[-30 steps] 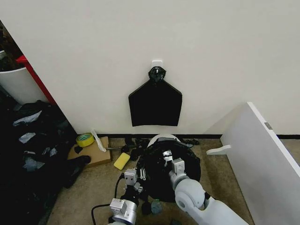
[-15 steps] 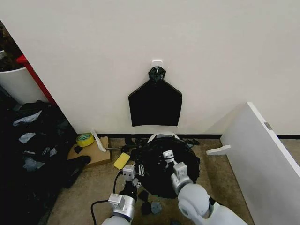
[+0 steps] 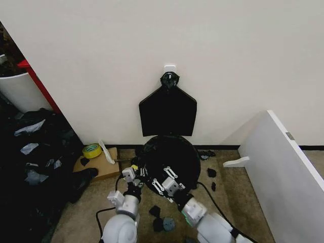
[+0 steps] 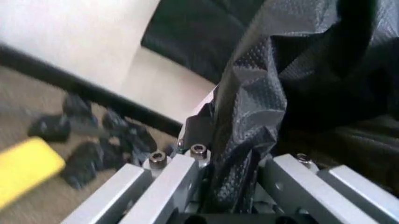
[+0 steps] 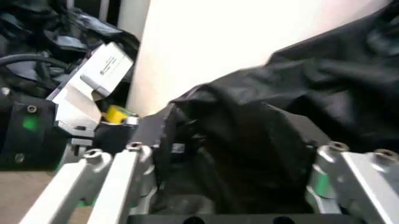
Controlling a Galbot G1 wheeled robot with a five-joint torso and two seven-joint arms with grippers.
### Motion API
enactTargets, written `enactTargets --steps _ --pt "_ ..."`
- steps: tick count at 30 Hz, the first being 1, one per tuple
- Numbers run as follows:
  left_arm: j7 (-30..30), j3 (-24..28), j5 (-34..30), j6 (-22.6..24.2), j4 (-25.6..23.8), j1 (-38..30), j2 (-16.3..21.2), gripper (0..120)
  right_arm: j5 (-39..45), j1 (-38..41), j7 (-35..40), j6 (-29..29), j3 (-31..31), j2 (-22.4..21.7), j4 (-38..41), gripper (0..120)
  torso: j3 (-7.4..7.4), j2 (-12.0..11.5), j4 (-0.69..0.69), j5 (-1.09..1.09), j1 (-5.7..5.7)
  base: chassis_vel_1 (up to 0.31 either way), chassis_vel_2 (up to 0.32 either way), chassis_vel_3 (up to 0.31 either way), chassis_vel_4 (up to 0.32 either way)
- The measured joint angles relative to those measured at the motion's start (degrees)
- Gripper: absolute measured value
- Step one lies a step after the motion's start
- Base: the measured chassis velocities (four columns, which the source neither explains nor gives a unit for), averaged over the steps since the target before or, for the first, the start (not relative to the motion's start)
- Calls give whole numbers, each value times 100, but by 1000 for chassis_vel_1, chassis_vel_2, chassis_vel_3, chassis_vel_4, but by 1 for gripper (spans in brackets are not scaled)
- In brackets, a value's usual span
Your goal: Place the garbage bag over the trash bin.
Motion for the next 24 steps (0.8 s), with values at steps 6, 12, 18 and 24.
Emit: enactTargets --steps 6,12,18,24 --pt "-211 -33 -530 485 9 -178 -39 1 -605 -363 511 100 373 -133 345 74 0 0 1 0 0 0 0 0 0" --pt "-468 -95 -721 864 -82 -250 -55 1 -1083 -528 1270 -402 534 -163 612 96 0 0 2 1 0 0 0 0 0" --pt "-519 -121 -754 927 -144 -227 -16 1 -690 -594 1386 -825 425 -262 769 100 0 0 1 0 0 0 0 0 0" --pt "-227 31 -308 594 -261 -69 9 1 995 -273 610 -1200 2 -238 877 99 0 0 2 0 0 0 0 0 0"
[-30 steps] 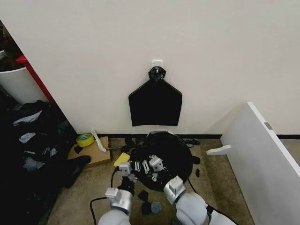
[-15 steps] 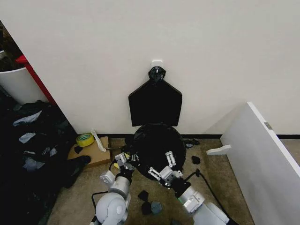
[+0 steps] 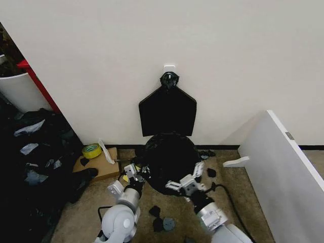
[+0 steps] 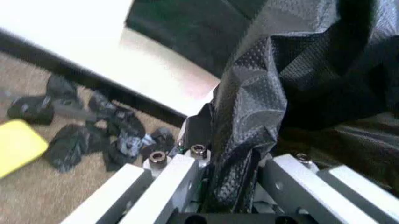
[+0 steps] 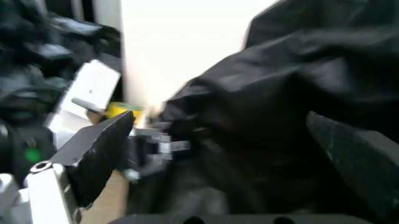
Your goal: Place the garbage bag over the trash bin.
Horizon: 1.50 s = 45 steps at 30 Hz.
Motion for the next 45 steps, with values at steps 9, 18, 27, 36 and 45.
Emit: enactTargets --steps 9,18,27,36,45 --pt "307 203 868 -523 -41 272 129 1 2590 701 382 -1375 -14 181 -98 68 0 0 1 0 0 0 0 0 0" --pt "316 257 940 -568 -44 252 95 1 3550 911 1536 -2729 -21 235 3 34 0 0 -1 0 0 0 0 0 0" --pt "305 265 985 -567 -130 315 77 1 3685 1342 1535 -3733 -154 364 -208 1 0 0 0 0 0 0 0 0 0" --pt "290 274 1012 -562 -344 459 105 1 3307 1647 1430 -3778 -300 419 -740 0 0 0 0 0 0 0 0 0 0" --pt "285 294 1047 -553 -433 528 101 1 3077 1758 1328 -3755 -301 444 -1027 0 0 0 0 0 0 0 0 0 0"
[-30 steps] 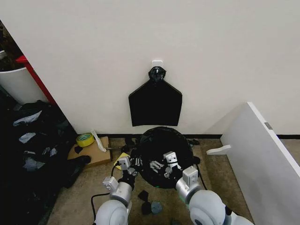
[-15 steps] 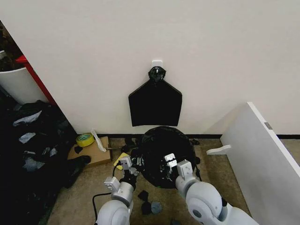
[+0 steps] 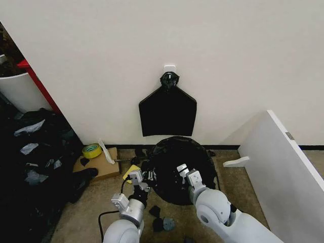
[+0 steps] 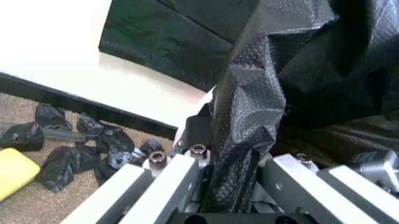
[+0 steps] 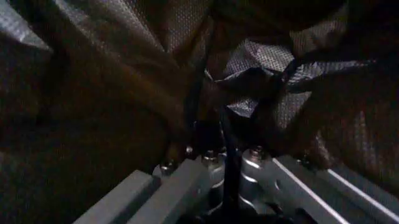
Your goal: Place the garbage bag over the trash bin.
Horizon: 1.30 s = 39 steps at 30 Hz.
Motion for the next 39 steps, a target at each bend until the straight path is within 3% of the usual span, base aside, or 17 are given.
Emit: enactTargets --steps 11,20,26,39 --pt "-8 -8 -10 1 77 -70 29 1 -42 -232 18 296 95 -108 549 0 0 0 0 0 0 0 0 0 0" --pt "-11 5 -8 1 61 -60 36 1 -127 43 121 687 54 161 25 0 0 0 0 0 0 0 0 0 0" --pt "-12 8 10 1 46 -37 23 1 -244 277 554 460 -157 354 -309 0 0 0 0 0 0 0 0 0 0" --pt "-14 23 37 -7 38 -33 -28 1 -1468 318 1041 28 -410 402 -676 0 0 0 0 0 0 0 0 0 0"
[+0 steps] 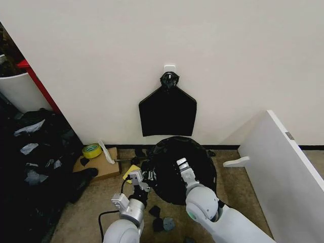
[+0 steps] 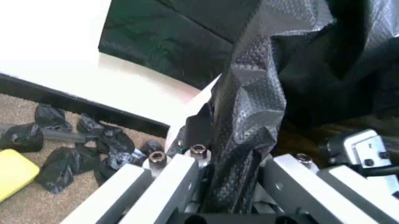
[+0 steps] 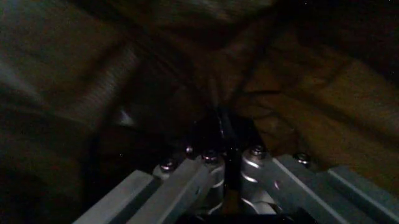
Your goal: Place the garbage bag over the trash bin.
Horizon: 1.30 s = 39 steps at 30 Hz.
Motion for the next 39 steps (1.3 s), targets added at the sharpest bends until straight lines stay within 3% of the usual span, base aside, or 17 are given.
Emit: enactTargets --steps 9,20,31,39 --pt "-1 -7 24 -1 0 33 -17 1 -827 -42 95 -1 -183 -9 -191 0 0 0 0 0 0 0 0 0 0" --pt "1 -2 47 0 0 57 -62 1 -1026 65 -243 320 -365 48 -7 0 0 0 1 0 0 0 0 0 0" --pt "8 0 51 4 -40 115 -34 1 -936 332 -75 27 -296 174 -510 0 0 0 0 0 0 0 0 0 0" --pt "14 6 45 6 -42 95 -17 1 -887 220 -62 40 -169 35 -407 0 0 0 0 0 0 0 0 0 0"
